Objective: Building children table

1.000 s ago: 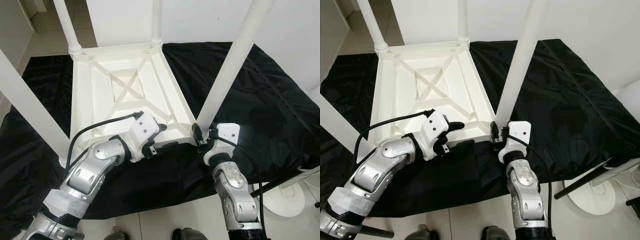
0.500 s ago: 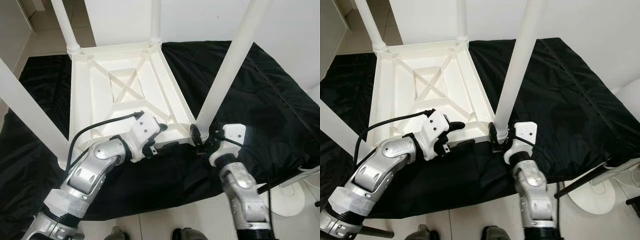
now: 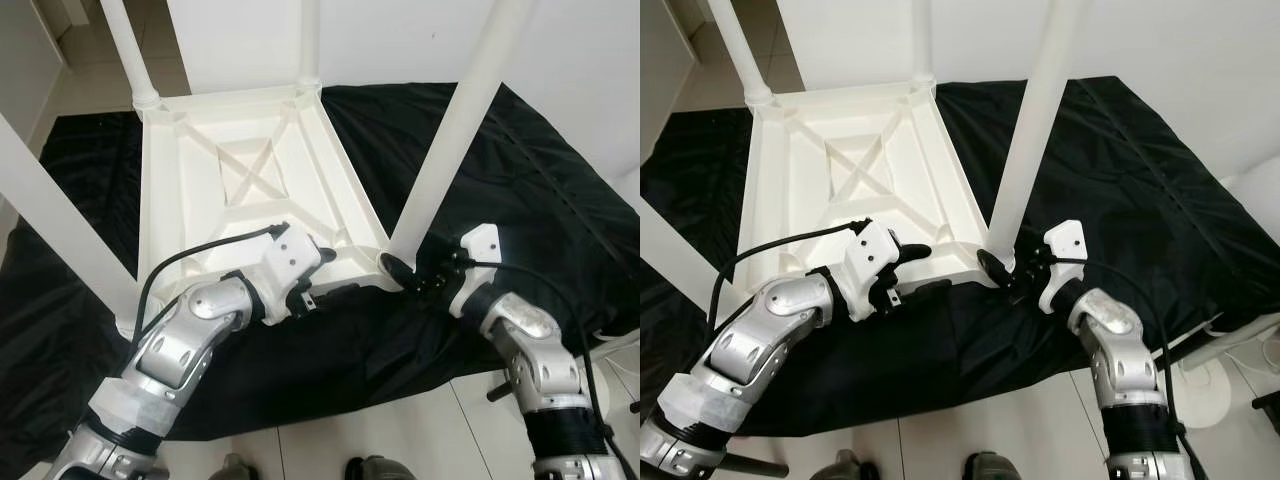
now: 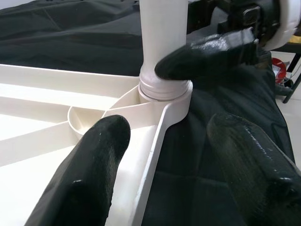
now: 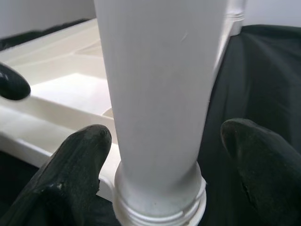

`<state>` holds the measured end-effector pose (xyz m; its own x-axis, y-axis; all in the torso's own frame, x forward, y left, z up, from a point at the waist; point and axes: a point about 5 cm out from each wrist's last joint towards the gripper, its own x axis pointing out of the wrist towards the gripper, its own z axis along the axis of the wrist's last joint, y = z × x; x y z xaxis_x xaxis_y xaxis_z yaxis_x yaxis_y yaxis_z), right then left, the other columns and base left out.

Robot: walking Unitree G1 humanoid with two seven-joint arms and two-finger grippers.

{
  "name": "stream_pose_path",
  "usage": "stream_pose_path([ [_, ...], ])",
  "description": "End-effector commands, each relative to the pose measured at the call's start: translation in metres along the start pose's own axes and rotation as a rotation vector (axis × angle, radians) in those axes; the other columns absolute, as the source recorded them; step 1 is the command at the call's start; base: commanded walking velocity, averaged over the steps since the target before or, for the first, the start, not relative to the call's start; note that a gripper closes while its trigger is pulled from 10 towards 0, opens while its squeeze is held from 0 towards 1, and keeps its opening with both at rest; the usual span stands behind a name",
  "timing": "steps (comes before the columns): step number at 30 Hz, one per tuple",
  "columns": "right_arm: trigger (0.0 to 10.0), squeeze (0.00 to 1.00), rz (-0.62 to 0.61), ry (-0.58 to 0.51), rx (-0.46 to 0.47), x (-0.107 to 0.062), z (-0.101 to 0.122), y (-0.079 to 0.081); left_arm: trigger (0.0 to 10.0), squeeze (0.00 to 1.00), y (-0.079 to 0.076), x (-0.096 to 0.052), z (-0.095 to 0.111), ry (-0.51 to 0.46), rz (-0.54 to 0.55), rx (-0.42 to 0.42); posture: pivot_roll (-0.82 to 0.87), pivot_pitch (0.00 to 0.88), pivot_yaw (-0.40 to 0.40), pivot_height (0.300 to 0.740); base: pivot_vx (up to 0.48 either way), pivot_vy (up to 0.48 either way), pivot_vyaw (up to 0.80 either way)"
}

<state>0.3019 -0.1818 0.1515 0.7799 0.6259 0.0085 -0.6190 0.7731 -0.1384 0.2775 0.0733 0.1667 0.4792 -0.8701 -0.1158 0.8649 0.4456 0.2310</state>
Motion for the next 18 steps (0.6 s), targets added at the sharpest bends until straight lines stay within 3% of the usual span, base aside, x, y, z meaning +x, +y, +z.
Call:
stream_pose_path([
  [1, 10.0, 0.00, 0.047, 0.039, -0.023, 0.004, -0.007, 0.000, 10.0, 0.00, -0.003, 0.001, 0.002, 0.002, -0.069, 0.011, -0.09, 0.056, 0.017, 0.740, 0.000, 0.000, 0.00],
  [3, 10.0, 0.00, 0.070, 0.050, -0.037, 0.007, -0.007, -0.001, 10.0, 0.00, -0.003, 0.001, 0.002, 0.002, -0.069, 0.014, -0.09, 0.055, 0.017, 0.740, 0.000, 0.000, 0.00],
  [4, 6.7, 0.00, 0.084, 0.056, -0.044, 0.009, -0.007, -0.002, 10.0, 0.00, -0.003, 0.001, 0.002, 0.003, -0.069, 0.015, -0.08, 0.054, 0.017, 0.740, 0.000, 0.000, 0.00],
  [5, 6.7, 0.00, 0.099, 0.065, -0.049, 0.011, -0.008, -0.004, 10.0, 0.00, -0.002, 0.000, 0.003, 0.004, -0.068, 0.016, -0.08, 0.054, 0.017, 0.740, 0.000, 0.000, 0.00],
  [6, 3.0, 0.00, 0.121, 0.075, -0.051, 0.012, -0.009, -0.004, 10.0, 0.00, -0.002, 0.000, 0.003, 0.004, -0.068, 0.016, -0.08, 0.053, 0.016, 0.740, 0.000, 0.000, 0.00],
  [9, 3.0, 0.00, 0.121, 0.075, -0.051, 0.012, -0.009, -0.004, 10.0, 0.00, -0.002, 0.000, 0.003, 0.004, -0.068, 0.016, -0.08, 0.053, 0.016, 0.740, 0.000, 0.000, 0.00],
  [10, 0.0, 0.00, 0.133, 0.084, -0.051, 0.012, -0.010, -0.005, 10.0, 0.00, -0.002, 0.000, 0.003, 0.004, -0.067, 0.016, -0.08, 0.053, 0.016, 0.740, 0.000, 0.000, 0.00],
  [18, 0.0, 0.00, 0.137, 0.092, -0.044, 0.007, -0.017, -0.006, 10.0, 0.00, -0.003, 0.000, 0.003, 0.004, -0.067, 0.013, -0.08, 0.057, 0.015, 0.740, 0.000, 0.000, 0.00],
])
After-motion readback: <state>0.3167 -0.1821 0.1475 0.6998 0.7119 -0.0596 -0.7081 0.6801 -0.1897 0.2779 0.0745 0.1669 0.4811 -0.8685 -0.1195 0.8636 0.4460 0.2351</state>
